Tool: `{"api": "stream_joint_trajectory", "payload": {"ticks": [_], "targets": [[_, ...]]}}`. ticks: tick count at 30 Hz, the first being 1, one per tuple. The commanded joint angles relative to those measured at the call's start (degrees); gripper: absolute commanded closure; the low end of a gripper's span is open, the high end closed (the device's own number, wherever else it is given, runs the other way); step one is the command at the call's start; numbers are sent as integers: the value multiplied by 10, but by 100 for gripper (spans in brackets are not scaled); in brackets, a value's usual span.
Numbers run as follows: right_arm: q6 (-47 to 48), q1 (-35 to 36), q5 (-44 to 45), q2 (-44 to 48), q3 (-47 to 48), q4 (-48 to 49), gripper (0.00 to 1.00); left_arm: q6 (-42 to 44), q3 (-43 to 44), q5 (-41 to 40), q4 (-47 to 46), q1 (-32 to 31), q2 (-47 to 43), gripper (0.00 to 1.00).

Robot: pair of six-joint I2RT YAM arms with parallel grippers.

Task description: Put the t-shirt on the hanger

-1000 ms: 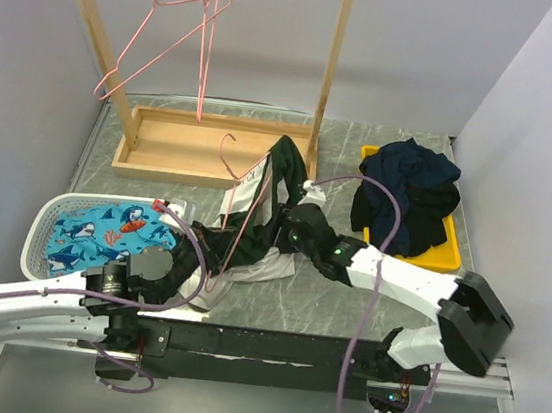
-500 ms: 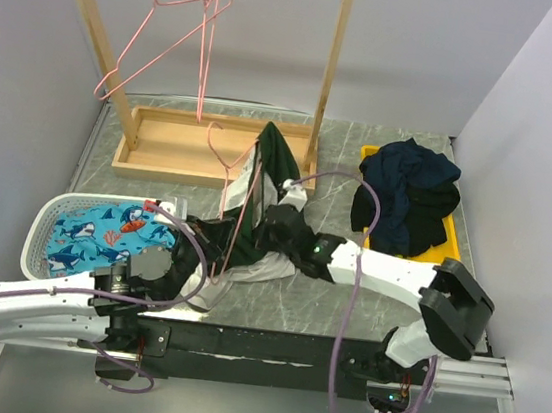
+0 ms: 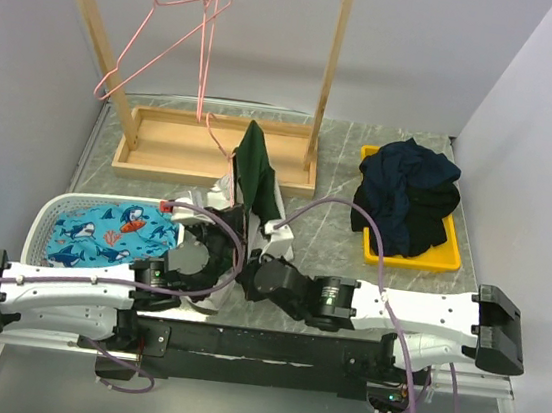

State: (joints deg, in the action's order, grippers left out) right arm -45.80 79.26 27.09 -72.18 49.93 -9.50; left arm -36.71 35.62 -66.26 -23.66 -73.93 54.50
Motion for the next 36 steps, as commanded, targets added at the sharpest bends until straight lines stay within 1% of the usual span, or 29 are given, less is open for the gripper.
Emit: {"api": "stream_joint_trajectory", "payload": {"ticks": [1, 3, 7, 11, 18, 20, 23, 24, 25, 28, 29, 30, 31, 32, 35, 36], "targets": [[-18, 35, 15, 3, 25, -67, 100, -32, 33, -23, -59, 30, 17, 99], [-23, 39, 11, 15, 18, -69, 100, -32, 24, -11, -61, 48, 23, 99], [-24, 39, -5, 43, 21, -83, 100, -11, -3, 20, -98, 66, 32, 99], [-15, 39, -32, 56, 38, -90, 100, 26, -5, 43, -134, 70, 53, 99], [13, 38, -71, 49, 82, -109, 100, 31, 10, 53, -133, 70, 103, 99], [12, 34, -72, 54, 83, -113, 100, 33, 16, 58, -124, 70, 105, 99], [6, 5, -90, 80, 64, -112, 100, 37, 13, 77, -105, 70, 99, 99], [7, -15, -106, 88, 59, -105, 100, 42, 11, 88, -101, 70, 90, 99], [9, -28, -115, 100, 54, -105, 100, 44, 5, 113, -97, 70, 84, 99], [21, -75, -150, 118, 38, -98, 100, 51, -7, 155, -73, 70, 55, 99], [26, -88, -164, 122, 31, -88, 100, 55, -7, 183, -66, 70, 49, 99], [29, -98, -174, 129, 28, -82, 100, 50, -6, 192, -32, 70, 37, 99], [31, -118, -196, 136, 26, -76, 100, 50, -9, 202, -22, 70, 31, 99], [34, -126, -202, 139, 25, -72, 100, 49, -12, 228, -10, 70, 24, 99], [47, -144, -210, 132, 33, -84, 100, 50, -19, 266, 25, 72, -13, 99], [50, -148, -218, 128, 34, -81, 100, 45, -13, 278, 74, 74, -22, 99]]}}
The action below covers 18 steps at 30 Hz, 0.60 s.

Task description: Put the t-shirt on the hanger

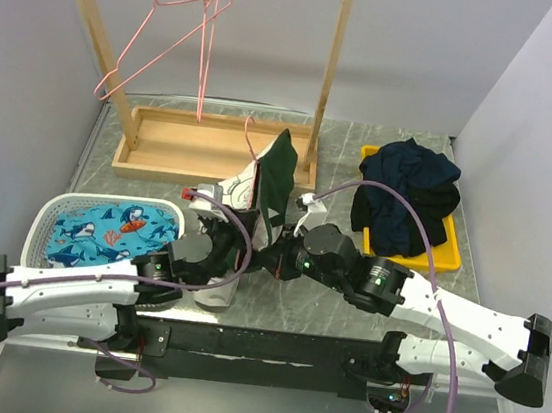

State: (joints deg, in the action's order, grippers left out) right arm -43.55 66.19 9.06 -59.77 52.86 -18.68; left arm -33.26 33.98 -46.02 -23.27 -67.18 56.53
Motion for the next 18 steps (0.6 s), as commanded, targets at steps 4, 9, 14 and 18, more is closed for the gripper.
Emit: {"api": "stream_joint_trajectory", "payload": {"ticks": [4, 9, 14, 18], "targets": [[32, -30, -63, 3, 17, 22, 100, 2, 38, 96, 151, 7, -46, 99], [29, -42, -123, 11, 36, 36, 100, -44, 15, 47, 163, 6, -64, 99], [22, -34, -149, 10, 50, 29, 100, -72, 38, 6, 122, 24, -23, 99], [20, -5, -143, 4, 57, 18, 100, -90, 93, -21, 121, 27, 31, 99]]}}
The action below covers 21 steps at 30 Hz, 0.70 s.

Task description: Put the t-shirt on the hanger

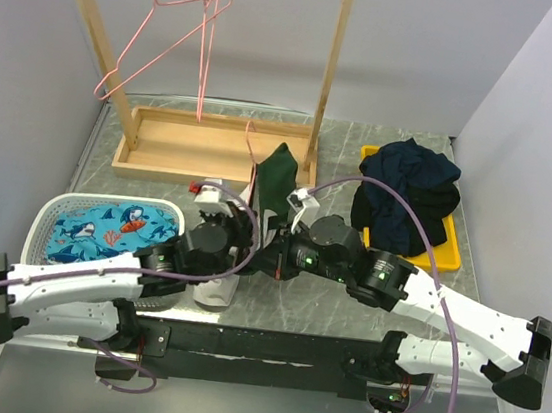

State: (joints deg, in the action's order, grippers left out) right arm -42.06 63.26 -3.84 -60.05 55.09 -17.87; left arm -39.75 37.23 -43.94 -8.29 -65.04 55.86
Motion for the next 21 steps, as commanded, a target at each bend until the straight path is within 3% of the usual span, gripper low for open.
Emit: {"api": "stream_joint_trajectory", "payload": {"ticks": [1, 11, 17, 21], "targets": [[3, 27, -13, 6, 38, 9, 100, -26, 66, -51, -33, 5, 47, 99], [6, 20, 49, 11, 85, -29, 100, -56, 97, -79, -46, 7, 111, 99], [20, -77, -4, 32, 41, -24, 100, -13, 58, -3, -72, 8, 57, 99], [30, -110, -41, 28, 6, 4, 100, 14, 64, 89, -20, 16, 29, 99]]}}
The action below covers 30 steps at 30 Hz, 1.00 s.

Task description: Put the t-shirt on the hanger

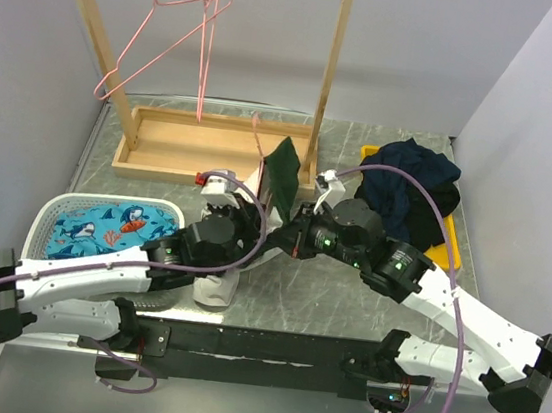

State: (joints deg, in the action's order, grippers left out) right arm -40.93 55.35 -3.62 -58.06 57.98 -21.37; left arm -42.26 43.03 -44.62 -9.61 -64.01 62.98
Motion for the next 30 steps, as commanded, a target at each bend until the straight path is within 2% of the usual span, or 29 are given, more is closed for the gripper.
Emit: {"api": "stream_joint_trajectory", "payload": {"ticks": [1, 4, 9, 11, 14, 15, 16, 17, 20, 24, 30], "targets": [[18, -35, -48, 4, -27, 51, 100, 43, 7, 113, 7, 6, -51, 99], [16, -52, -61, -15, -48, 81, 100, 51, 9, 177, 55, 7, -71, 99], [26, -85, -76, -27, -63, 112, 99, 63, 36, 222, 176, 10, -96, 99], [36, -89, -75, -30, -58, 107, 93, 60, 54, 230, 210, 12, -102, 99], [59, -90, -68, -21, -52, 110, 74, 62, 85, 242, 268, 15, -102, 99], [73, -91, -66, -19, -47, 109, 61, 62, 92, 249, 292, 15, -101, 99], [79, -92, -48, -17, -45, 103, 57, 65, 101, 255, 303, 18, -97, 99], [84, -94, -34, -15, -44, 99, 46, 63, 119, 256, 317, 18, -95, 99], [96, -125, -19, -16, -46, 95, 35, 62, 155, 262, 365, 22, -88, 99], [113, -182, -49, -21, -72, 128, 28, 69, 208, 275, 420, 31, -86, 99], [159, -199, -110, -41, -97, 193, 26, 98, 302, 285, 492, 39, -79, 99]]}}
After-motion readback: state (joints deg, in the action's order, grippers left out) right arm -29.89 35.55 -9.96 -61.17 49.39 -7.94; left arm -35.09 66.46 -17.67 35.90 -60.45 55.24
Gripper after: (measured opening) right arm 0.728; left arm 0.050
